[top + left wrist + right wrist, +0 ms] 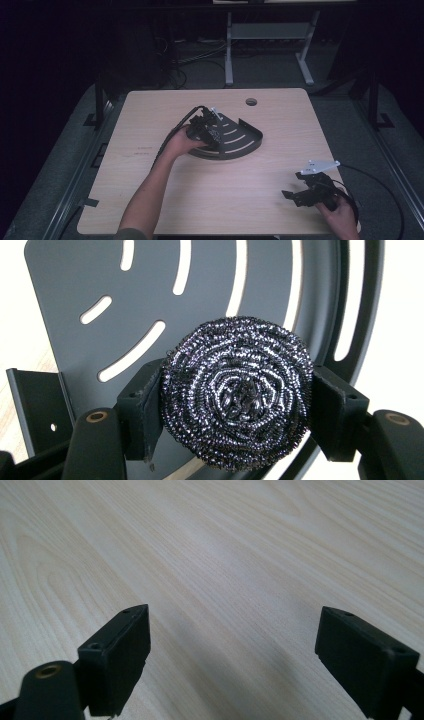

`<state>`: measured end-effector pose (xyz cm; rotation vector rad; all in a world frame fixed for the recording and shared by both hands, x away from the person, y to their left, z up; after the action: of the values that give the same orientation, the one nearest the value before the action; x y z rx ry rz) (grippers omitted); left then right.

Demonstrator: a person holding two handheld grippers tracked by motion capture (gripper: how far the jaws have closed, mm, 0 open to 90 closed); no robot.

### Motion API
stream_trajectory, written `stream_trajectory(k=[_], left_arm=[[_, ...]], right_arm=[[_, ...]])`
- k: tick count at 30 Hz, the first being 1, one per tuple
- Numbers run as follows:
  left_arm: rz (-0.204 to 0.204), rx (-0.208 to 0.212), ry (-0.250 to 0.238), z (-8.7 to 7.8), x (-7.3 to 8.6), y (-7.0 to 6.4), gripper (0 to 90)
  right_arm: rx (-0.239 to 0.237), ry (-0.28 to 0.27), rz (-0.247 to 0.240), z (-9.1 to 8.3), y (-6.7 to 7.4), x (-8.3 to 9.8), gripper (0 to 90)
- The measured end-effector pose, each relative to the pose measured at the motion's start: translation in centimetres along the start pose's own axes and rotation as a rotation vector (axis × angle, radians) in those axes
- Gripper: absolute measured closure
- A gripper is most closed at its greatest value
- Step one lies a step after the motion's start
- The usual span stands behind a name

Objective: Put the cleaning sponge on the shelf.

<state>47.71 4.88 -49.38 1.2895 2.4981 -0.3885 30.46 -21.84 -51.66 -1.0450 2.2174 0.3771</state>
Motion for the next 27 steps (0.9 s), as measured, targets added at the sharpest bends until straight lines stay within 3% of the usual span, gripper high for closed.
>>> stream_trajectory(k=[7,27], left_arm=[[-0.023,0.002,0.007,0.8,0.0,0.4,31.8],[-0.039,-0.001,0.027,2.1,-0.1,0.9,31.6]], right_arm=[[-0.001,0.0,0.003,-0.1,0.0,0.0,14.2],[-0.004,0.0,0.005,-0.1,-0.1,0.2,14.2]])
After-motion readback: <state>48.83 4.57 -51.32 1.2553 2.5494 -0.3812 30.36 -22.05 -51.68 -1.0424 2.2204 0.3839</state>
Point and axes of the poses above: each handheld gripper's, and its own axes: z roughly forward along the jaws, x roughly out of its underside, y roughly to its left, the point moved 9 cm from there along z, roughly forward along the jaws, and after that the axes turned 8 degrees about -z, right-handed, at the moved point
